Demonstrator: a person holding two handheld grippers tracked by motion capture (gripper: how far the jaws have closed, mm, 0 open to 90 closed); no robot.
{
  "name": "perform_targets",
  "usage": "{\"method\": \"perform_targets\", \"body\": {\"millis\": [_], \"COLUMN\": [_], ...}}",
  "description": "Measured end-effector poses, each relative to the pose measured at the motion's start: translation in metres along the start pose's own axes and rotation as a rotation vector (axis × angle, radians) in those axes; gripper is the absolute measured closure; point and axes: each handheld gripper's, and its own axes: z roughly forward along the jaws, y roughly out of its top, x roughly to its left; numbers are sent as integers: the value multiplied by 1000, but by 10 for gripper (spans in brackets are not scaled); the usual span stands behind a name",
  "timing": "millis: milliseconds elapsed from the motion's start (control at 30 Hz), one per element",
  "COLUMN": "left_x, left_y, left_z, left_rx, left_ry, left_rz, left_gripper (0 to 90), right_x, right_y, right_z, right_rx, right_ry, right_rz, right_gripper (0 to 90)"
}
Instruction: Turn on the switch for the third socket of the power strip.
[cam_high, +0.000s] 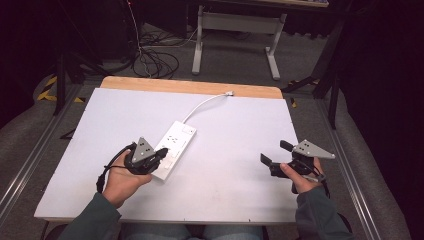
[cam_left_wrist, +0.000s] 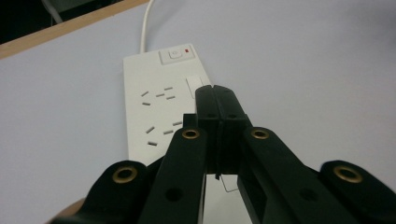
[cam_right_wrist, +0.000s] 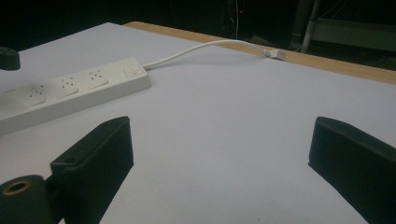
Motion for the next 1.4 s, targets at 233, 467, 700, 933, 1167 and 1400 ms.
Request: {"method": "perform_targets", "body": {"millis": [233,467,700,933,1167,1400], "left_x": [-3,-5,-7,-7,-6,-6], "left_y": [-2,-3,-5,-6,-7,-7], "left_z": [11,19,25,27,28,30], "left_rx": [61,96,129,144,157,163], "left_ry": [-24,-31,-33,-41,-41,-41], "left_rz": [14,25,37,37,42,48], "left_gripper": [900,900,900,900,900,900], "right_x": [0,0,0,0,0,0], "right_y": [0,0,0,0,0,0], "right_z": [0,0,0,0,0,0], "right_rx": [2,1,1,0,-1,1], "right_ry": [0,2,2,2,3,0], "right_rz": [2,3,2,1,2,0], "right_gripper": [69,68,68,68,68,68]}}
